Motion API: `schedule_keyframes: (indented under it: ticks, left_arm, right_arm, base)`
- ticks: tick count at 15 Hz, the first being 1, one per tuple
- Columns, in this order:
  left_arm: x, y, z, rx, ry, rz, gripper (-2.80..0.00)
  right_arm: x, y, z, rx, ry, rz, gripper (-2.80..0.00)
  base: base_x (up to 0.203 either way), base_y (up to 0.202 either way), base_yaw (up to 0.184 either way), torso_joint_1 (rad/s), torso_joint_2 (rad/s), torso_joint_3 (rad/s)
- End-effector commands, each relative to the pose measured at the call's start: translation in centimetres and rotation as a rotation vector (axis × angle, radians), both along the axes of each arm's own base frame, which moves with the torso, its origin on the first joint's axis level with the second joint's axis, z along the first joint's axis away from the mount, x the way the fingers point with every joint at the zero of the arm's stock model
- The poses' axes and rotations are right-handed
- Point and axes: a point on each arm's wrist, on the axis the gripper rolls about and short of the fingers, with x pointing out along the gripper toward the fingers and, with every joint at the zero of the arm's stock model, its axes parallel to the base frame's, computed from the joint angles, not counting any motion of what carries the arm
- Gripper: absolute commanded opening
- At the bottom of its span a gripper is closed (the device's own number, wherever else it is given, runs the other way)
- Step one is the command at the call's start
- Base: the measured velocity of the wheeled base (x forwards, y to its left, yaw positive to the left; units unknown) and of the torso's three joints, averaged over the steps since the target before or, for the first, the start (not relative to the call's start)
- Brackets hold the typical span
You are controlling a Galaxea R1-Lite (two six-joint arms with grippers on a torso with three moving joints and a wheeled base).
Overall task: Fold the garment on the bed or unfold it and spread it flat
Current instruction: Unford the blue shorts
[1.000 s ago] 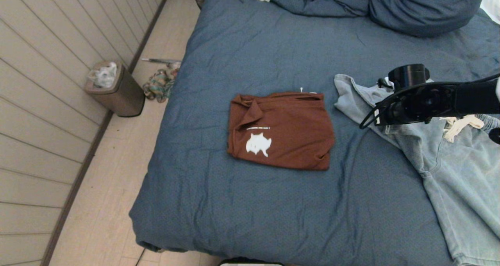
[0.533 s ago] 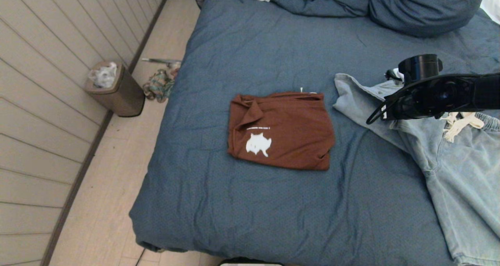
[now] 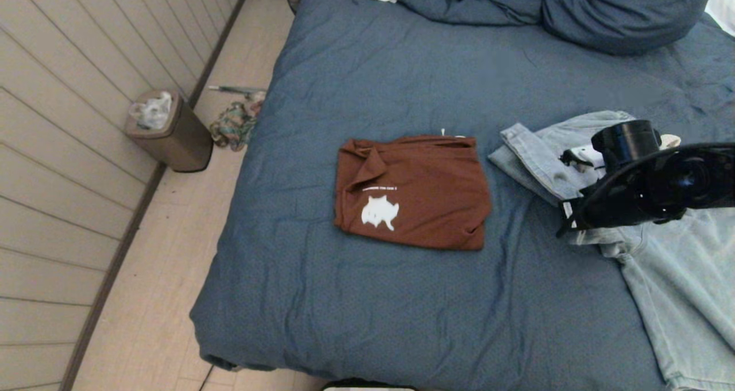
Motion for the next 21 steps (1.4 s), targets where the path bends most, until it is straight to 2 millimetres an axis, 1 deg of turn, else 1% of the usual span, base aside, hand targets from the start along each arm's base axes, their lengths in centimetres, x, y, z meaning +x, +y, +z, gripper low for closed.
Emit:
schedule_keyframes:
  ticks: [1, 3, 8, 13, 14, 16, 19, 21]
  left_arm:
    - [0.0, 0.0, 0.0, 0.000, 0.002, 0.001, -2.80]
    - [0.0, 0.0, 0.0, 0.000, 0.004, 0.002, -2.80]
    - [0.0, 0.0, 0.0, 0.000, 0.002, -0.001, -2.80]
    - [0.0, 0.0, 0.0, 0.000, 0.002, 0.001, -2.80]
    - [0.0, 0.0, 0.0, 0.000, 0.002, 0.000, -2.80]
    - [0.0, 0.0, 0.0, 0.000, 0.002, 0.000, -2.80]
    - [0.0, 0.0, 0.0, 0.000, 0.002, 0.001, -2.80]
    - [0.0, 0.0, 0.0, 0.000, 0.002, 0.001, -2.80]
  right_arm:
    - [-2.5, -0.1, -1.5, -0.006, 0.079, 0.025, -2.80]
    - [-3.6, -0.6, -2.7, -0.025, 0.139, 0.057, -2.80]
    - [-5.0, -1.7, -4.4, -0.068, 0.239, 0.091, -2.80]
    - [-6.2, -1.7, -6.0, -0.067, 0.304, 0.113, -2.80]
    - [-6.4, -1.7, -6.3, -0.063, 0.319, 0.117, 0.00]
    - [-6.5, -1.7, -6.5, -0.053, 0.289, 0.125, 0.00]
    - [-6.8, -1.5, -5.7, 0.061, 0.231, 0.214, 0.00]
    - [-6.7, -1.6, -3.7, 0.133, 0.137, 0.243, 0.00]
  base:
    - [0.000, 0.000, 0.000, 0.000, 0.00, 0.000]
    - [0.000, 0.000, 0.000, 0.000, 0.00, 0.000]
    - [0.000, 0.000, 0.000, 0.000, 0.00, 0.000]
    - [0.000, 0.000, 0.000, 0.000, 0.00, 0.000]
    - [0.000, 0.000, 0.000, 0.000, 0.00, 0.000]
    - [0.000, 0.000, 0.000, 0.000, 0.00, 0.000]
    - [0.000, 0.000, 0.000, 0.000, 0.00, 0.000]
    - [0.000, 0.000, 0.000, 0.000, 0.00, 0.000]
